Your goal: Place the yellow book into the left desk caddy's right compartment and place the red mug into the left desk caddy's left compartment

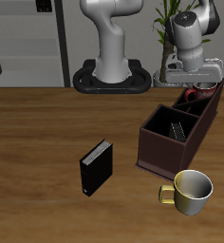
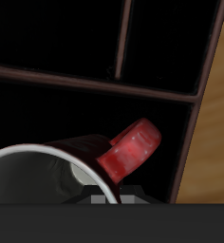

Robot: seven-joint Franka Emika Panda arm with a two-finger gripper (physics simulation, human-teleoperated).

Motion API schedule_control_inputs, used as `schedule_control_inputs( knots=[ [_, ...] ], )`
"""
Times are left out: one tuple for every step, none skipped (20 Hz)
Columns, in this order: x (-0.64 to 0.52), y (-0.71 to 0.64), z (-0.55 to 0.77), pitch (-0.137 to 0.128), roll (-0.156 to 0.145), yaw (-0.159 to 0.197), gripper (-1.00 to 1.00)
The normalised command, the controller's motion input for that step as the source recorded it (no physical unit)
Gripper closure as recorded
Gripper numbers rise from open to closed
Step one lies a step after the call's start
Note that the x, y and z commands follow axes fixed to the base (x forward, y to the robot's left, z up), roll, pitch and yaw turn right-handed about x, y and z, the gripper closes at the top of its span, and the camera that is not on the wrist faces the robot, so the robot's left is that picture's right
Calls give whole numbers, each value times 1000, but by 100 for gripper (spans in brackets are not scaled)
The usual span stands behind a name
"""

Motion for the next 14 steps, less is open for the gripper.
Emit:
schedule_control_inputs(
  knots=[
    [55, -77, -113, 13, -26, 2, 100],
    [56, -92, -77, 28, -24, -18, 100],
    [89, -98, -80, 20, -13, -5, 100],
    [223, -365, -342, 50, -113, -19, 100],
    [198, -94, -264, 64, -7, -18, 100],
    [125, -57, -193, 111, -10, -86, 100],
    [34, 1, -120, 41, 8, -9, -100],
    [-219, 216, 53, 29, 125, -138, -100],
    [226, -132, -199, 86, 8, 18, -100],
    [-46, 14, 15, 1, -18, 25, -100],
    [54, 47, -53, 66, 86, -3, -100],
    [20, 1, -67, 74, 10, -57, -100],
    [85, 1, -16, 0, -25, 36, -100],
    [43, 6, -29, 27, -17, -8, -100]
  ],
)
